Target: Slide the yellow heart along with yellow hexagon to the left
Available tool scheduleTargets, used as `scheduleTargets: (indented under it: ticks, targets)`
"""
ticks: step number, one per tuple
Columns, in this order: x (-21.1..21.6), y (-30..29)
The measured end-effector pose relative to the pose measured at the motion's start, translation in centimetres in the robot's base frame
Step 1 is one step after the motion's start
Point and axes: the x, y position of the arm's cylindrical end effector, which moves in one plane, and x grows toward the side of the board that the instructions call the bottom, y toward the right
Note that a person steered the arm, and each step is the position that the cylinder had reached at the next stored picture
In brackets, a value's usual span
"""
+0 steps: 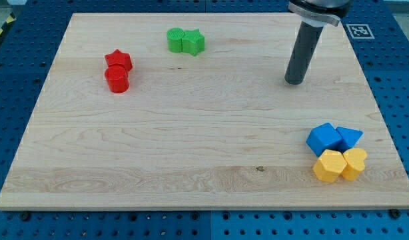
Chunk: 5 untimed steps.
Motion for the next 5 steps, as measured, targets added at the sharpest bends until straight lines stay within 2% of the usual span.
scheduleTargets:
  ticks: [2,4,5]
  targets:
    - [0.0,1.2]
    - [1.9,11.0]
    - [5.5,13.8]
